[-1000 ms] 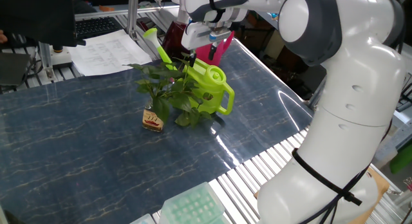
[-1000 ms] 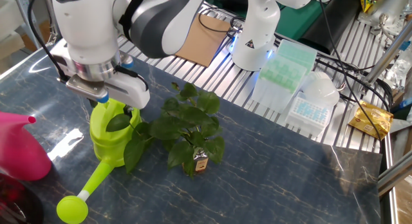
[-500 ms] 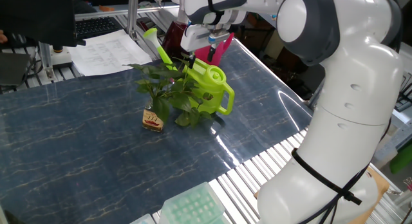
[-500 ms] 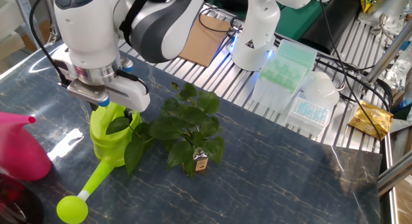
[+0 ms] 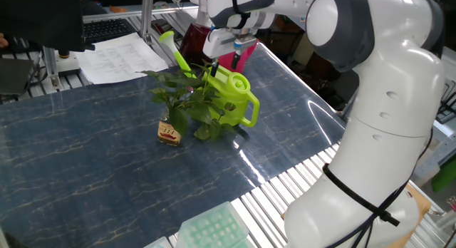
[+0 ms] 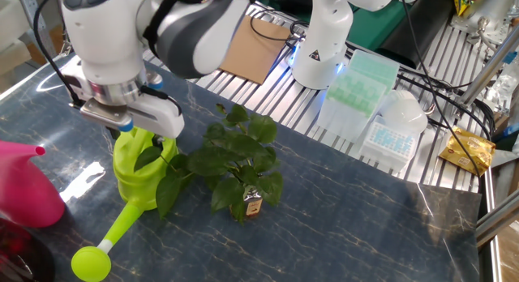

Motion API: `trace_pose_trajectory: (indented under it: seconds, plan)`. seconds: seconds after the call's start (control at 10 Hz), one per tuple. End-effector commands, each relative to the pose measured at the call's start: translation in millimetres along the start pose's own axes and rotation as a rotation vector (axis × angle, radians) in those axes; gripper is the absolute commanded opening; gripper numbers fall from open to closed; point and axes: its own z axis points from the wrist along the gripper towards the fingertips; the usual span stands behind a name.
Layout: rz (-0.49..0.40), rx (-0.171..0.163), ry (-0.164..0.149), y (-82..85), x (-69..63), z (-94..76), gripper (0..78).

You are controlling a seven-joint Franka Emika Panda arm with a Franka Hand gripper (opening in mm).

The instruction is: Water the plant

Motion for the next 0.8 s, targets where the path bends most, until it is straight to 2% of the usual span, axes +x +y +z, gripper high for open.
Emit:
trace_pose_trajectory:
  seconds: [0.1,0.3,0.6,0.8]
  plan:
    - [0.003,0.003,-0.005,-1.1,4.6,-5.1,77.4]
    - [0.002,0.005,-0.004,-1.1,8.6,-6.8,77.4]
    - [0.005,0.006,-0.021,4.6,4.7,2.8,77.4]
    - [0.01,0.009,-0.019,8.7,0.8,1.2,77.4]
